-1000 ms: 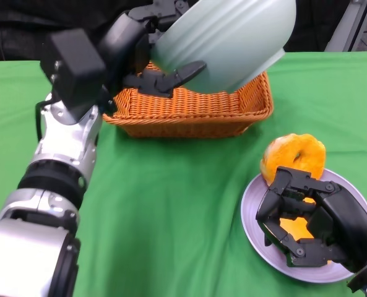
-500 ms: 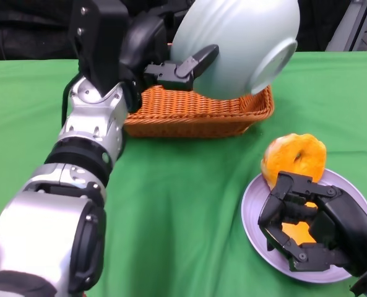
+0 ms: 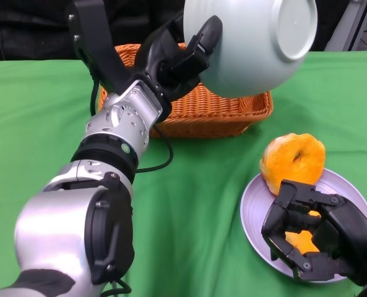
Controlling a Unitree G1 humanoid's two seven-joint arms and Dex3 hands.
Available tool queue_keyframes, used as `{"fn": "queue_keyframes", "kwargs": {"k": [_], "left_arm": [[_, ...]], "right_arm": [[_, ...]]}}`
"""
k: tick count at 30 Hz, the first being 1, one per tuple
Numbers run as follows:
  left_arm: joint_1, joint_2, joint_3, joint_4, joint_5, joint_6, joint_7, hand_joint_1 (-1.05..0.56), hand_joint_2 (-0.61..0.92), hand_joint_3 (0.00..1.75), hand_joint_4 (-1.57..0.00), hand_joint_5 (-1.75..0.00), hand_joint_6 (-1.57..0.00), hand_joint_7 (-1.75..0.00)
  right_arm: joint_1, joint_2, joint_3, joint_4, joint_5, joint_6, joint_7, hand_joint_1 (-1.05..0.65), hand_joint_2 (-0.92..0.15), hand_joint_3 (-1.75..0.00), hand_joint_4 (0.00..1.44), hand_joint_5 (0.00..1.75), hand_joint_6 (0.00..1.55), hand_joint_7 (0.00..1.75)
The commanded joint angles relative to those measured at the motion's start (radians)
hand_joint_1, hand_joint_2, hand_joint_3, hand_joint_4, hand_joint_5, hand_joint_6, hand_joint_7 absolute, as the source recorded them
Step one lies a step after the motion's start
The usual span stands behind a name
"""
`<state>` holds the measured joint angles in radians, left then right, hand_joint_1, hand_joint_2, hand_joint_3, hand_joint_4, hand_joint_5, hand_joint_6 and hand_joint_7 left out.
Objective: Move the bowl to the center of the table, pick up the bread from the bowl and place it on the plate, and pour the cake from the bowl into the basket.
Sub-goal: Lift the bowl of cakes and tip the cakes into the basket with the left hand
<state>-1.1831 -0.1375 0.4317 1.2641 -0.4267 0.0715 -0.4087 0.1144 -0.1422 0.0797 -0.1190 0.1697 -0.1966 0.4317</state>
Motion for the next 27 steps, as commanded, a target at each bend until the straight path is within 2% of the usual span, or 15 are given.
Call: {"fn": "queue_keyframes", "kwargs": {"k": [1, 12, 21, 25, 27], "left_arm": [[-0.056, 0.003, 0.049, 0.001, -0.047, 0.036, 0.04, -0.17, 0.64, 1.08, -0.81, -1.75, -0.75, -1.58], [-0.085, 0.009, 0.161, 0.016, -0.143, 0.121, 0.084, -0.19, 0.63, 1.03, -0.81, -1.75, -0.63, -1.73], [-0.09, 0.03, 0.214, 0.022, -0.178, 0.187, 0.112, -0.26, 0.77, 0.71, -0.82, -1.75, -0.58, -1.75], [-0.089, 0.031, 0.202, 0.017, -0.165, 0.189, 0.102, -0.23, 0.7, 0.8, -0.82, -1.75, -0.6, -1.75], [-0.087, 0.032, 0.159, 0.002, -0.127, 0.162, 0.077, -0.22, 0.69, 0.83, -0.82, -1.75, -0.6, -1.74]], "right_arm": [[0.006, -0.016, -0.013, -0.007, 0.009, -0.013, 0.005, -0.18, -0.53, -0.95, 0.72, 1.73, 0.63, 1.45], [0.003, -0.014, -0.015, -0.004, 0.026, -0.004, 0.018, -0.19, -0.54, -0.92, 0.73, 1.74, 0.64, 1.45], [0.004, -0.015, -0.014, -0.001, 0.025, -0.017, 0.018, -0.19, -0.54, -0.92, 0.73, 1.74, 0.65, 1.46], [0.006, -0.015, -0.014, -0.006, 0.03, -0.011, 0.019, -0.19, -0.54, -0.93, 0.73, 1.74, 0.65, 1.46], [0.006, -0.013, -0.012, -0.007, 0.026, -0.017, 0.017, -0.18, -0.54, -0.93, 0.73, 1.74, 0.64, 1.46]]}}
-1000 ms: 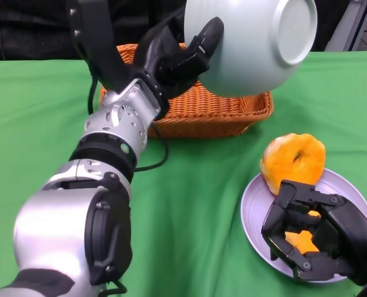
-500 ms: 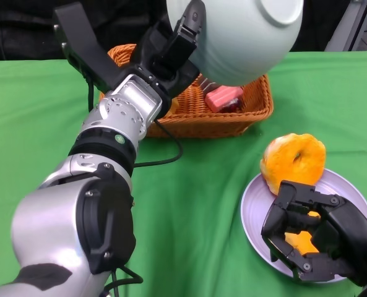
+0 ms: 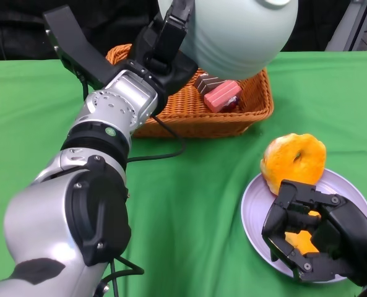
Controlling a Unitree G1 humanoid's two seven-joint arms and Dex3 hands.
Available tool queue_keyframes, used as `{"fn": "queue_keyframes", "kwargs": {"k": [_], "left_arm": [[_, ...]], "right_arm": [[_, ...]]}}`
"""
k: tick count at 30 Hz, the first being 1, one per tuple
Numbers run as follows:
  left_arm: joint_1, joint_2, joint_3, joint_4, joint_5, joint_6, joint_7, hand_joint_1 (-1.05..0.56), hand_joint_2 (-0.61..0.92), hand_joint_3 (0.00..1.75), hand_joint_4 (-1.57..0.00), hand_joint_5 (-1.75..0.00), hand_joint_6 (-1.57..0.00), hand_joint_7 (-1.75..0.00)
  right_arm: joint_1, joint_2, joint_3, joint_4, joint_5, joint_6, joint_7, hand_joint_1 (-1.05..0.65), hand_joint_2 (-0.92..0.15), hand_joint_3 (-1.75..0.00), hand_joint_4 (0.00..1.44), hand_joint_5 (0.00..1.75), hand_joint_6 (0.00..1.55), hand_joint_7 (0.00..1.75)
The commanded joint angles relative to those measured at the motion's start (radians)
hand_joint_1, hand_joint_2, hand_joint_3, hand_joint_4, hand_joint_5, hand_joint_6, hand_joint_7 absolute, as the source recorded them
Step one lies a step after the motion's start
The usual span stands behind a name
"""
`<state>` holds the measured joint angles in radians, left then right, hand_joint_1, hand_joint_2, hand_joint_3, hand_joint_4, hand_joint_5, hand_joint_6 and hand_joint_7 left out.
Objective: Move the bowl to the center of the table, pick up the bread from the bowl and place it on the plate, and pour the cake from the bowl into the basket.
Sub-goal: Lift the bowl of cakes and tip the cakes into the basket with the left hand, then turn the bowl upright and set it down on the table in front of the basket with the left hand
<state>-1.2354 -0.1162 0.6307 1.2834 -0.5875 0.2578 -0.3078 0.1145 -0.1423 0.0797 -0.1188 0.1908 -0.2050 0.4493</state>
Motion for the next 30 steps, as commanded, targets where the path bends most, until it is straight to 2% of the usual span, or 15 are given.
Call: {"fn": "queue_keyframes", "kwargs": {"k": [1, 4, 7, 8, 11, 14, 18, 23, 24, 25, 27, 30], "left_arm": [[-0.032, 0.012, -0.065, -0.027, 0.056, -0.041, -0.039, -0.2, 0.7, 0.85, -0.81, -1.75, -0.59, -1.74], [-0.024, 0.022, -0.138, -0.052, 0.12, -0.092, -0.084, -0.17, 0.72, 0.89, -0.77, -1.75, -0.58, -1.69], [-0.015, 0.048, -0.203, -0.087, 0.172, -0.141, -0.174, -0.18, 0.72, 0.95, -0.77, -1.75, -0.65, -1.63], [-0.015, 0.054, -0.214, -0.094, 0.18, -0.146, -0.192, -0.18, 0.68, 0.99, -0.78, -1.75, -0.72, -1.56], [-0.013, 0.06, -0.224, -0.098, 0.182, -0.148, -0.205, -0.19, 0.65, 1.02, -0.79, -1.75, -0.76, -1.52], [0.004, 0.117, -0.295, -0.178, 0.236, -0.167, -0.283, -0.2, 0.63, 1.02, -0.78, -1.75, -0.77, -1.5], [0.111, 0.171, -0.414, -0.332, 0.345, -0.346, -0.346, -0.23, 0.47, 1.15, -0.79, -1.75, -0.74, -1.55], [0.229, 0.221, -0.475, -0.452, 0.389, -0.51, -0.396, -0.23, 0.58, 0.93, -0.76, -1.75, -0.71, -1.55], [0.242, 0.226, -0.481, -0.466, 0.393, -0.522, -0.394, -0.22, 0.58, 0.92, -0.77, -1.75, -0.72, -1.56], [0.274, 0.239, -0.493, -0.488, 0.422, -0.589, -0.373, -0.22, 0.58, 0.92, -0.77, -1.75, -0.72, -1.56], [0.327, 0.267, -0.515, -0.518, 0.48, -0.717, -0.332, -0.2, 0.54, 1.04, -0.78, -1.75, -0.72, -1.52], [0.391, 0.301, -0.523, -0.536, 0.506, -0.859, -0.323, -0.19, 0.56, 1.08, -0.78, -1.75, -0.72, -1.42]], "right_arm": [[0.006, -0.012, -0.011, -0.008, 0.004, -0.01, -0.001, -0.18, -0.54, -0.93, 0.73, 1.74, 0.64, 1.46], [0.006, -0.01, -0.008, -0.01, -0.002, -0.016, -0.004, -0.18, -0.54, -0.94, 0.73, 1.74, 0.64, 1.46], [0.0, -0.006, -0.005, -0.002, 0.0, -0.024, -0.003, -0.2, -0.54, -0.94, 0.73, 1.74, 0.64, 1.46], [-0.002, -0.006, -0.005, 0.0, 0.0, -0.027, -0.002, -0.2, -0.54, -0.92, 0.73, 1.74, 0.64, 1.45], [-0.003, -0.006, -0.005, 0.002, -0.001, -0.029, -0.002, -0.21, -0.56, -0.9, 0.73, 1.73, 0.64, 1.44], [-0.008, -0.004, -0.005, 0.006, -0.002, -0.025, -0.007, -0.22, -0.58, -0.86, 0.72, 1.72, 0.65, 1.42], [-0.011, -0.002, -0.007, 0.006, -0.004, -0.033, -0.011, -0.22, -0.61, -0.8, 0.73, 1.7, 0.66, 1.4], [-0.013, -0.002, -0.006, -0.005, -0.001, -0.03, -0.014, -0.2, -0.62, -0.79, 0.73, 1.7, 0.66, 1.42], [-0.013, -0.001, -0.005, -0.007, -0.002, -0.03, -0.016, -0.2, -0.62, -0.79, 0.73, 1.7, 0.66, 1.42], [-0.012, -0.001, -0.004, -0.013, -0.005, -0.022, -0.021, -0.2, -0.62, -0.8, 0.73, 1.7, 0.66, 1.43], [-0.011, -0.001, -0.001, -0.024, -0.009, -0.007, -0.029, -0.21, -0.59, -0.84, 0.74, 1.71, 0.66, 1.45], [-0.011, -0.003, 0.003, -0.04, -0.01, 0.021, -0.039, -0.21, -0.58, -0.85, 0.74, 1.71, 0.65, 1.46]]}}
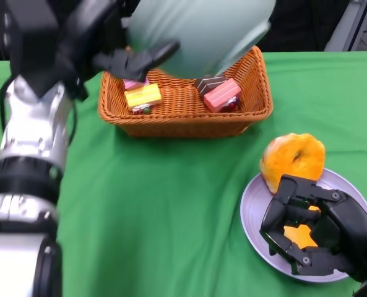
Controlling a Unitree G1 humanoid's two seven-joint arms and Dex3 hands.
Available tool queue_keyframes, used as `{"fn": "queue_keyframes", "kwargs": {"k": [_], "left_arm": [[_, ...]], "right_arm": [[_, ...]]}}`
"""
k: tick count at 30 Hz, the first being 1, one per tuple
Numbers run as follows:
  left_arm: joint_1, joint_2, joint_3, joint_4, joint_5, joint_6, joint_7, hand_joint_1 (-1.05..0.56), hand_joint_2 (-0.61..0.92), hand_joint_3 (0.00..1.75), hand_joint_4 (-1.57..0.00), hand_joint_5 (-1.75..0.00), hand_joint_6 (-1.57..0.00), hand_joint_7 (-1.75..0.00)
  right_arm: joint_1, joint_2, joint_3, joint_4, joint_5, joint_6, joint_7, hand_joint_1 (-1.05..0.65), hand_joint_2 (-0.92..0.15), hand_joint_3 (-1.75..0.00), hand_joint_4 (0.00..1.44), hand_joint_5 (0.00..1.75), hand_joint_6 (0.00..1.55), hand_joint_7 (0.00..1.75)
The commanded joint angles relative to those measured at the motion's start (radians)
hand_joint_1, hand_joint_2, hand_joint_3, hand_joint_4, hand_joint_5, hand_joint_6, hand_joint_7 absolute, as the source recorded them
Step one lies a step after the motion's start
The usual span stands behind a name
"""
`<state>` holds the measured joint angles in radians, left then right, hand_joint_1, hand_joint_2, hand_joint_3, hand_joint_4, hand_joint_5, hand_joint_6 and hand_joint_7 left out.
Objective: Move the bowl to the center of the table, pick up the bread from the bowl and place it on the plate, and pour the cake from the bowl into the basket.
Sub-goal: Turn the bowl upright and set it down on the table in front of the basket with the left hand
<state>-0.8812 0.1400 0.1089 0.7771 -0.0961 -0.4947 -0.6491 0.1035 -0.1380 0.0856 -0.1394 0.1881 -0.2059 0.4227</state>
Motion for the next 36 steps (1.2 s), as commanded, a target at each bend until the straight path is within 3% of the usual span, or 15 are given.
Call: {"fn": "queue_keyframes", "kwargs": {"k": [1, 8, 12, 19, 23, 25, 27, 30, 34, 36], "left_arm": [[0.052, 0.054, -0.003, -0.031, 0.018, -0.139, 0.02, -0.18, 0.57, 1.08, -0.79, -1.75, -0.74, -1.39], [0.162, 0.121, 0.007, 0.076, 0.095, -0.559, 0.112, -0.1, 0.63, 1.02, -0.81, -1.73, -0.75, -1.45], [0.196, 0.174, 0.012, 0.153, 0.221, -0.779, 0.22, -0.09, 0.54, 1.18, -0.8, -1.72, -0.76, -1.44], [0.285, 0.243, 0.141, 0.213, 0.566, -1.08, 0.41, -0.08, 0.51, 1.15, -0.78, -1.74, -0.76, -1.36], [0.369, 0.258, 0.231, 0.134, 0.817, -1.118, 0.522, -0.09, 0.5, 1.11, -0.75, -1.75, -0.72, -1.41], [0.41, 0.27, 0.242, 0.081, 0.949, -1.12, 0.607, -0.14, 0.68, 0.59, -0.74, -1.75, -0.72, -1.4], [0.435, 0.282, 0.238, 0.04, 1.072, -1.106, 0.724, -0.17, 0.78, 0.2, -0.72, -1.75, -0.67, -1.49], [0.465, 0.328, 0.148, -0.024, 1.271, -1.017, 1.01, -0.17, 0.81, 0.07, -0.72, -1.75, -0.63, -1.58], [0.49, 0.412, -0.049, -0.071, 1.474, -0.829, 1.402, -0.12, 0.83, 0.05, -0.71, -1.75, -0.61, -1.61], [0.489, 0.447, -0.137, -0.067, 1.532, -0.756, 1.528, -0.12, 0.83, 0.04, -0.7, -1.75, -0.59, -1.63]], "right_arm": [[-0.001, -0.009, -0.003, -0.023, -0.01, 0.026, -0.016, -0.19, -0.58, -0.86, 0.74, 1.71, 0.65, 1.45], [-0.011, -0.008, -0.002, -0.026, -0.026, 0.039, -0.029, -0.2, -0.55, -0.9, 0.73, 1.69, 0.65, 1.45], [-0.014, -0.006, -0.002, -0.021, -0.023, 0.036, -0.028, -0.19, -0.55, -0.92, 0.73, 1.69, 0.64, 1.44], [-0.022, -0.004, -0.006, -0.01, -0.015, 0.027, -0.024, -0.18, -0.52, -0.97, 0.73, 1.69, 0.64, 1.44], [-0.027, -0.008, -0.009, -0.005, -0.013, 0.032, -0.021, -0.2, -0.52, -0.97, 0.74, 1.69, 0.65, 1.43], [-0.027, -0.01, -0.009, -0.01, -0.015, 0.039, -0.022, -0.18, -0.52, -0.97, 0.73, 1.68, 0.65, 1.43], [-0.026, -0.01, -0.009, -0.011, -0.014, 0.037, -0.021, -0.18, -0.52, -0.97, 0.74, 1.68, 0.65, 1.43], [-0.025, -0.011, -0.009, -0.009, -0.017, 0.028, -0.02, -0.2, -0.52, -0.97, 0.74, 1.68, 0.65, 1.43], [-0.019, -0.013, -0.009, -0.018, -0.018, 0.034, -0.021, -0.18, -0.52, -0.97, 0.74, 1.67, 0.65, 1.43], [-0.017, -0.013, -0.009, -0.016, -0.013, 0.03, -0.017, -0.17, -0.52, -0.97, 0.74, 1.67, 0.66, 1.42]]}}
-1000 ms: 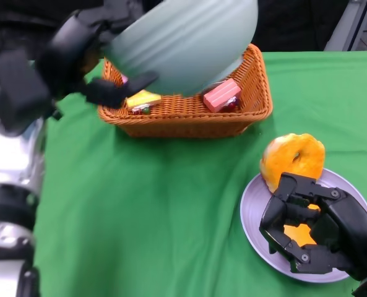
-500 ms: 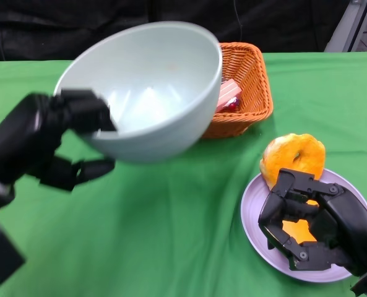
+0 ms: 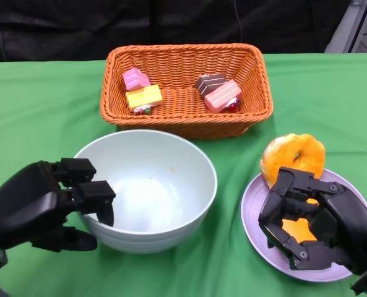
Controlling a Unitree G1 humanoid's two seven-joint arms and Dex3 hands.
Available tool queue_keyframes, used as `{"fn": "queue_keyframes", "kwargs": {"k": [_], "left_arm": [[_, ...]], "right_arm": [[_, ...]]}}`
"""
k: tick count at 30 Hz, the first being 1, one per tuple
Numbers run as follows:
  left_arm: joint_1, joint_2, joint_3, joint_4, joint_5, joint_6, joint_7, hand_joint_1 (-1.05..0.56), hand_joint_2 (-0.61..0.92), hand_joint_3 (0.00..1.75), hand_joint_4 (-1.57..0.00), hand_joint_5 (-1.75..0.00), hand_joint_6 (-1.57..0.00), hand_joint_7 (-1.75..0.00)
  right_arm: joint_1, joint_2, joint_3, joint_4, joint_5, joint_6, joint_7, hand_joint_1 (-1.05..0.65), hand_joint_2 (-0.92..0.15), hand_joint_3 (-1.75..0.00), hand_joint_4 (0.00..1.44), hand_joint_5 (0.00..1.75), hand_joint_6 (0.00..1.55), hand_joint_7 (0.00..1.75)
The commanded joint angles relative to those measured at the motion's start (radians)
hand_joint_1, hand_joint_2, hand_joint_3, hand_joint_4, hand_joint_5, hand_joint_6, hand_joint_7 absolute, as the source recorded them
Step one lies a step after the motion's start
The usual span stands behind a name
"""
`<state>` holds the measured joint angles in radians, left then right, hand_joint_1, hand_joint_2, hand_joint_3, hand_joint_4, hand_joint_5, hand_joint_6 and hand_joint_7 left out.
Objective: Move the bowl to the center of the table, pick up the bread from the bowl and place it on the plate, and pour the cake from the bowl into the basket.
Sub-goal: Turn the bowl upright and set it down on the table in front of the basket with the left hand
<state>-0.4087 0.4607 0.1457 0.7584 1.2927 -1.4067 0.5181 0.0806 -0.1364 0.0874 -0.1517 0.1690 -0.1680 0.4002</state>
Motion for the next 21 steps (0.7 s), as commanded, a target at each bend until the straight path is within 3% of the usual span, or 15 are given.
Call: {"fn": "queue_keyframes", "kwargs": {"k": [1, 6, 11, 18, 20, 21], "left_arm": [[0.011, 0.14, -0.212, -0.04, 0.162, 0.18, 0.404, -0.14, 0.83, 0.04, -0.7, -1.75, -0.58, -1.65], [-0.044, 0.199, -0.469, 0.017, 0.281, 0.318, 0.648, -0.17, 0.84, 0.02, -0.72, -1.75, -0.54, -1.74], [-0.115, 0.212, -0.68, 0.109, 0.284, 0.43, 0.795, -0.21, 0.89, 0.03, -0.69, -1.75, -0.49, -1.75], [-0.168, 0.218, -0.833, 0.17, 0.197, 0.493, 0.805, -0.2, 0.9, 0.02, -0.69, -1.75, -0.49, -1.75], [-0.178, 0.219, -0.853, 0.168, 0.158, 0.482, 0.762, -0.22, 0.9, 0.01, -0.68, -1.75, -0.55, -1.65], [-0.182, 0.223, -0.86, 0.164, 0.139, 0.477, 0.738, -0.24, 0.88, 0.01, -0.68, -1.7, -0.67, -1.31]], "right_arm": [[0.006, -0.013, -0.011, 0.0, 0.009, -0.014, 0.009, -0.18, -0.52, -0.97, 0.74, 1.67, 0.66, 1.42], [0.008, -0.016, -0.008, -0.007, -0.001, 0.001, 0.005, -0.22, -0.52, -0.96, 0.74, 1.67, 0.66, 1.42], [0.013, -0.013, -0.008, -0.016, 0.001, 0.008, 0.001, -0.22, -0.53, -0.94, 0.74, 1.68, 0.66, 1.42], [0.013, -0.015, -0.01, -0.016, 0.002, 0.007, 0.003, -0.21, -0.53, -0.94, 0.73, 1.69, 0.66, 1.43], [0.01, -0.015, -0.01, -0.006, -0.003, -0.006, 0.004, -0.22, -0.54, -0.94, 0.73, 1.69, 0.65, 1.43], [0.009, -0.015, -0.01, -0.002, -0.004, -0.011, 0.006, -0.21, -0.54, -0.93, 0.73, 1.68, 0.65, 1.43]]}}
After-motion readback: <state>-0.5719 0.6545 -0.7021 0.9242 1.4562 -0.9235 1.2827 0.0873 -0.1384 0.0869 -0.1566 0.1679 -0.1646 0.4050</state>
